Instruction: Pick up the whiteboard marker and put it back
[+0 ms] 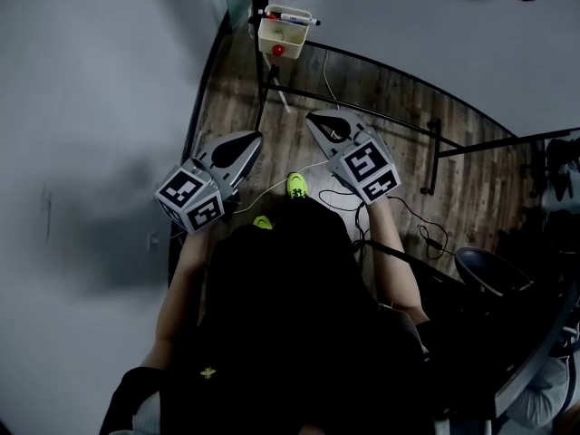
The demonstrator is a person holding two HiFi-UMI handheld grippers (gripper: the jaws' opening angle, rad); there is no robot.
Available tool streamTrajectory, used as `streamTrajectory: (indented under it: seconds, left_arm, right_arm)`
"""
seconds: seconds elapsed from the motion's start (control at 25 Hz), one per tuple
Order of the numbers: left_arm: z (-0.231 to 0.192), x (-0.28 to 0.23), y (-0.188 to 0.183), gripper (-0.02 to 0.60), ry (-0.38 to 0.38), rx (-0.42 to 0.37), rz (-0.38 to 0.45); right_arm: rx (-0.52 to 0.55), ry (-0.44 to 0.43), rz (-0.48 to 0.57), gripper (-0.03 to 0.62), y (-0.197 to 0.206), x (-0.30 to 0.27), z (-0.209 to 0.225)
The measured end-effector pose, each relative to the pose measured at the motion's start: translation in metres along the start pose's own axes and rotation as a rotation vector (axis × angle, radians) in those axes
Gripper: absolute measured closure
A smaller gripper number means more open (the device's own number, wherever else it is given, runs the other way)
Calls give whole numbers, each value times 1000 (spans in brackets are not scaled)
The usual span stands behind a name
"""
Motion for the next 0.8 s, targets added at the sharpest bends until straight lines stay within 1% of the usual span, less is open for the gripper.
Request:
streamTrajectory:
  seconds: [0.28,0.48,0.64,0.8]
  left_arm:
    - [30,42,22,560,25,-4,4]
    - [48,65,37,560,51,25,-9]
    - [57,72,52,560,75,50,-21]
    - [64,77,60,560,79,52,-18]
  right_arm:
    - [-6,24,-18,583,4,27,-60]
    - [-28,28,-45,583,8,44,-100]
    - [-52,22,-58,583,16,54,-122]
    - [-54,18,-60,583,23,59,-135]
Point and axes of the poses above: the fingertips, and each gripper's own axes: x backward along the fingers, z to its right, y out of its underside, the point moved 7 cm from there along x, backward along the fingers, and after that the axes turned 7 degrees about y, right-handed, at the moved point
